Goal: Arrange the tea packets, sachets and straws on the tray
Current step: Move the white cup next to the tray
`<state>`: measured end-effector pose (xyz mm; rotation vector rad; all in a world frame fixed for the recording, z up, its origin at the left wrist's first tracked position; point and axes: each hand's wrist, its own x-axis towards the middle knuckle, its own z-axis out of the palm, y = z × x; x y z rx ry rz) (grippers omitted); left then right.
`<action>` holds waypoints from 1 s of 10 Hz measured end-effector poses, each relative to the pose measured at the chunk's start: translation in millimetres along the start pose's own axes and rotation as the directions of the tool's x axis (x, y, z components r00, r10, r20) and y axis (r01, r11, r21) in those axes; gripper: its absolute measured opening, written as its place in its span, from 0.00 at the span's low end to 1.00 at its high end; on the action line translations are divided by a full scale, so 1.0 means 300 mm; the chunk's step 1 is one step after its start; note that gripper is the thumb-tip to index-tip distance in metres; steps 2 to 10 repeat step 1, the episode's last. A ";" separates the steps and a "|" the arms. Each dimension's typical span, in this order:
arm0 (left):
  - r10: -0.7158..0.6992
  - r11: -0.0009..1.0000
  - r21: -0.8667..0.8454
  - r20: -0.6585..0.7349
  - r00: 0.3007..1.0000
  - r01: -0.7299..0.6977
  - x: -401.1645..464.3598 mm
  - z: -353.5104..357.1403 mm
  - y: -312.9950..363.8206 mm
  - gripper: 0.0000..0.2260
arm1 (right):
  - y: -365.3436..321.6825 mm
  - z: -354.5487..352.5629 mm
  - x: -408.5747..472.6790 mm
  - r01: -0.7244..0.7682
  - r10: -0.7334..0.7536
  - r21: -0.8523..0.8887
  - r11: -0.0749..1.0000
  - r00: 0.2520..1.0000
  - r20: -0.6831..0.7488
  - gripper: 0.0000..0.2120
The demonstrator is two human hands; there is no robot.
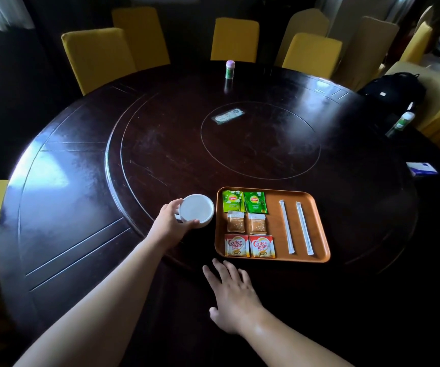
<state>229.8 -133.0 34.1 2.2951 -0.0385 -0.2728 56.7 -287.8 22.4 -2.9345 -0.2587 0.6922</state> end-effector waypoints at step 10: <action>-0.041 0.998 -0.038 -0.005 0.999 0.040 -0.032 0.001 -0.003 0.41 | 0.001 -0.013 -0.005 -0.003 0.003 0.038 0.999 1.000 0.004 0.42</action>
